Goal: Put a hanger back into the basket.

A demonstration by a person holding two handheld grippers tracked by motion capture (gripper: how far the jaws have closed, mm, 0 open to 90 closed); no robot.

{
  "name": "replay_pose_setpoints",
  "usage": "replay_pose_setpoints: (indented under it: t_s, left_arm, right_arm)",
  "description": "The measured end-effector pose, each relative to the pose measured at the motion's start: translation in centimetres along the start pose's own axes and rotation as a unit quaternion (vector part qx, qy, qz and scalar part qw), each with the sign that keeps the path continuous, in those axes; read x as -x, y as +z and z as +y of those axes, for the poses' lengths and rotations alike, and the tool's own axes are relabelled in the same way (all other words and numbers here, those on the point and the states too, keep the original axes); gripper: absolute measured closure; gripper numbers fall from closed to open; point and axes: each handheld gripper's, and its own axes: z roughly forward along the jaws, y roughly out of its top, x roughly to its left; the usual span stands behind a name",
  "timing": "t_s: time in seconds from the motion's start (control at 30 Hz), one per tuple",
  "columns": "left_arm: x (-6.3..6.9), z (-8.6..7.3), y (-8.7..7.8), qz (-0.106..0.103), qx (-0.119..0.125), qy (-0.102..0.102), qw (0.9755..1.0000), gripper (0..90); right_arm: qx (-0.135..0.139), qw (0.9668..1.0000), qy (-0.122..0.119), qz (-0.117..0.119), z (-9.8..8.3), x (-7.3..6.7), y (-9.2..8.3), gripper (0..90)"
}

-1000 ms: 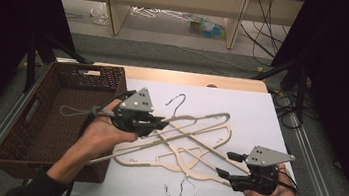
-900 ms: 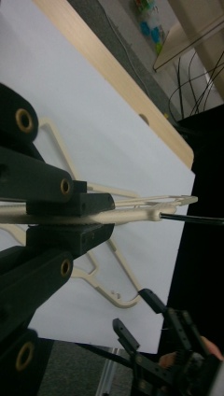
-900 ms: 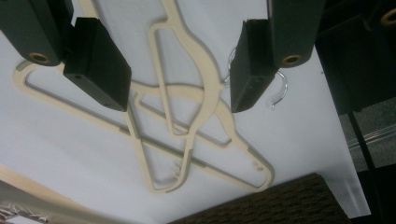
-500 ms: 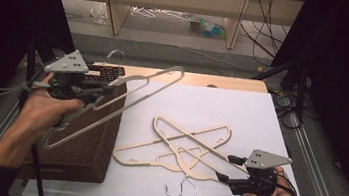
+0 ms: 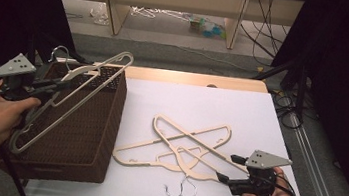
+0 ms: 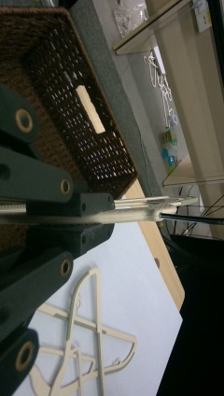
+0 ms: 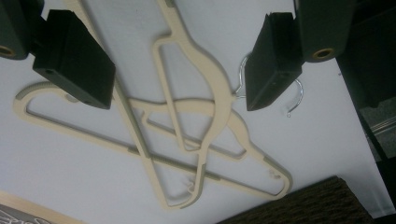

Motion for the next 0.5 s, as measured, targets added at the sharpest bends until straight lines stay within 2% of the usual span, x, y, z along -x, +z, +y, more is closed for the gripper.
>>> replay_pose_setpoints:
  t_s: [0.17,0.23,0.3,0.33,0.5]
  left_arm:
    - [-1.2,-1.0,-0.1,0.006,0.003,0.004,1.0,85.6]
    - [-1.9,-1.5,-0.1,0.008,0.004,0.015,0.9998,85.6]
    - [-2.0,-1.7,-0.1,0.008,0.005,0.019,0.9998,85.6]
    - [-2.4,-2.2,0.0,0.006,0.008,0.029,0.9995,85.6]
    - [-3.0,-3.1,0.5,0.0,0.002,0.033,0.9995,85.6]
  right_arm:
    - [-0.001,1.0,0.0,0.003,0.0,-0.1,0.0,25.8]
    - [-0.003,1.0,0.002,0.004,-0.1,0.0,0.1,25.8]
    - [-0.004,1.0,0.003,0.005,-0.1,-0.1,0.1,25.8]
    - [-0.007,0.9999,0.001,0.008,-0.2,-0.1,0.2,25.9]
    - [-0.008,0.9999,-0.002,0.011,-0.2,-0.2,0.3,26.0]
